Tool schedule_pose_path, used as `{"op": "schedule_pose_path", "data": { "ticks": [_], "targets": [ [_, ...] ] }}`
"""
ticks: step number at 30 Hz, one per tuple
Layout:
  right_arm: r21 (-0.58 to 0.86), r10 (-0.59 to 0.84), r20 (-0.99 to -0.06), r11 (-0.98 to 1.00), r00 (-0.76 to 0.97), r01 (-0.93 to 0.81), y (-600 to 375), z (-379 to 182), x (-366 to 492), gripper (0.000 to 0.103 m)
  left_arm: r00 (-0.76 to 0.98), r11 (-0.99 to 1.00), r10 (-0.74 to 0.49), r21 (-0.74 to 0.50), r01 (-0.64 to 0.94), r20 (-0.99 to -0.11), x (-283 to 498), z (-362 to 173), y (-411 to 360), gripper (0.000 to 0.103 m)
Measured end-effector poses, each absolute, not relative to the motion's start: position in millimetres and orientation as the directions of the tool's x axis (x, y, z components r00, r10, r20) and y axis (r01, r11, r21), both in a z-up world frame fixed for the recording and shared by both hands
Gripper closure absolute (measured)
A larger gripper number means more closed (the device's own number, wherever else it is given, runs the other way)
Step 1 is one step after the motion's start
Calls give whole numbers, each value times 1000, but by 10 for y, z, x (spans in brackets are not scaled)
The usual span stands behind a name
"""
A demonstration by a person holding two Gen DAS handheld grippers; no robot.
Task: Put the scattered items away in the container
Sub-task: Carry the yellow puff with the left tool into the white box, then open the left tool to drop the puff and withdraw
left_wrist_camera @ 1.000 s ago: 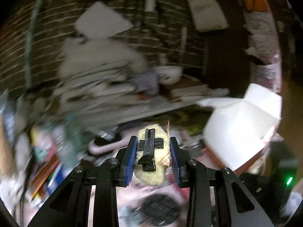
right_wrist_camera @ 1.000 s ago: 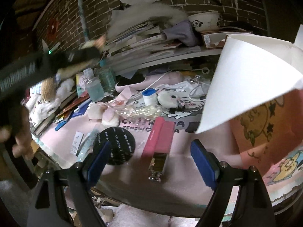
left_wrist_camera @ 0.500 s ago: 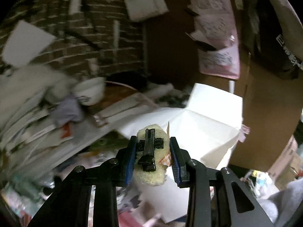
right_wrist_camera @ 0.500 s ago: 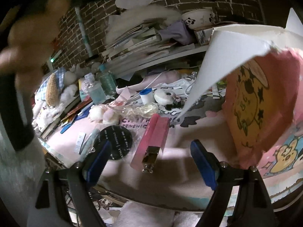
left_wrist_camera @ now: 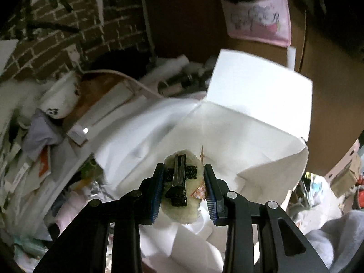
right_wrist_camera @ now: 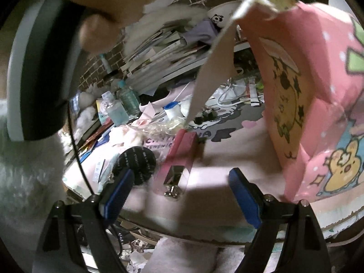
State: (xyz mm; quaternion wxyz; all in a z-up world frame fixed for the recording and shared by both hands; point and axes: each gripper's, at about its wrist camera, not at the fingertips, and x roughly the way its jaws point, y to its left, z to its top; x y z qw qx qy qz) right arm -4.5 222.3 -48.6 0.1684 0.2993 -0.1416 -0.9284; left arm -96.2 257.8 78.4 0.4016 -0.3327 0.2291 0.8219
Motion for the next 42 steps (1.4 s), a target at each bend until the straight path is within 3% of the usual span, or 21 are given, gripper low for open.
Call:
{"op": "schedule_pose_path", "data": {
  "ticks": [8, 11, 14, 17, 21, 25, 32, 36, 42],
  "targets": [
    [390, -408, -501, -894, -763, 222, 2336, -510, -9, 19, -418, -549, 441, 130, -826, -794, -990, 603, 2762, 68],
    [394, -405, -500, -893, -765, 215, 2370, -510, -1, 19, -421, -550, 439, 133, -825, -794, -981, 585, 2772, 46],
    [393, -398, -500, -896, -769, 207, 2391, -514, 10, 19, -436, -560, 443, 138, -817, -784, -979, 607, 2751, 38],
    [386, -386, -499, -901, -776, 200, 2398, -506, 23, 19, -434, -560, 502, 102, -823, -748, -934, 732, 2640, 18],
    [370, -369, -499, -909, -784, 192, 2381, -493, 30, 19, -516, -586, 535, 146, -797, -669, -798, 922, 2447, 10],
    [356, -360, -506, -915, -784, 190, 2333, -497, 30, 19, -623, -659, 527, 185, -729, -578, -675, 1067, 2139, 8],
    [249, -280, -518, -953, -808, 170, 2160, -495, 35, 20, -756, -807, 467, 127, -576, -459, -513, 1039, 1397, 7],
    [201, -245, -547, -967, -801, 158, 2065, -569, -33, 37, -795, -863, 443, 43, -504, -415, -459, 909, 1010, 7],
    [139, -199, -541, -979, -817, 147, 2032, -560, -18, 38, -813, -886, 454, -89, -455, -366, -355, 586, 518, 7]
  ]
}}
